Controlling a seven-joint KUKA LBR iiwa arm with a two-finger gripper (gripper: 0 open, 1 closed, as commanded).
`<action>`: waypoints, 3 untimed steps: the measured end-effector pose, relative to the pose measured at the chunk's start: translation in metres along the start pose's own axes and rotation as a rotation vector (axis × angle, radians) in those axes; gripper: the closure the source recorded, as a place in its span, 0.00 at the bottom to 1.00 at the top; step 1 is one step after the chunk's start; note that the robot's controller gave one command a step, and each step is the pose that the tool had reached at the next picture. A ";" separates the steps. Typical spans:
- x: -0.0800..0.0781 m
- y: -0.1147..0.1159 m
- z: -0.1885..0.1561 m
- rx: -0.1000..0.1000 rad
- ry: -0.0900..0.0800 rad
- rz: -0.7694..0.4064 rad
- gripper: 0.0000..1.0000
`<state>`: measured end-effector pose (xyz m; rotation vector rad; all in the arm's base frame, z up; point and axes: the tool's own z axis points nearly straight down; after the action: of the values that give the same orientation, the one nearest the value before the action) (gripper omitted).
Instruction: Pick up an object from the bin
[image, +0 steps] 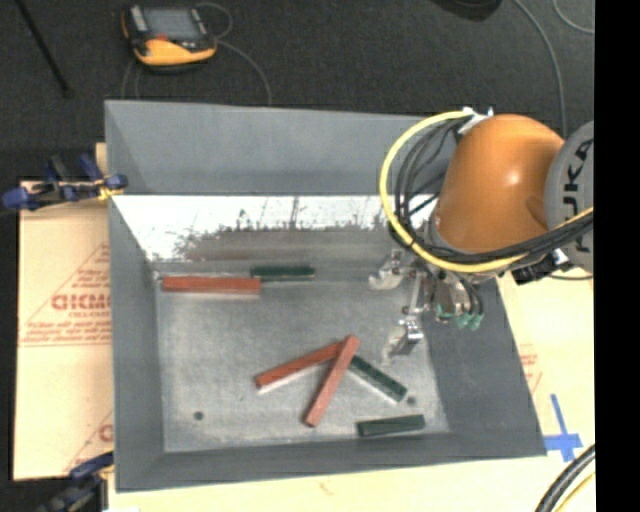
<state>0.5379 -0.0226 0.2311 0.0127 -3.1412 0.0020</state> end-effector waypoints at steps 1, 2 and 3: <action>-0.002 0.004 -0.009 -0.001 -0.004 -0.009 0.00; -0.020 0.003 -0.009 -0.001 0.009 -0.023 0.00; -0.015 0.027 -0.007 0.002 -0.019 -0.061 0.00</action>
Offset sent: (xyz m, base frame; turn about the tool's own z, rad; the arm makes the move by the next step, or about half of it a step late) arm 0.0617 0.0035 0.1318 -0.0199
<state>0.5523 0.0044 0.2381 0.1094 -3.1585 0.0047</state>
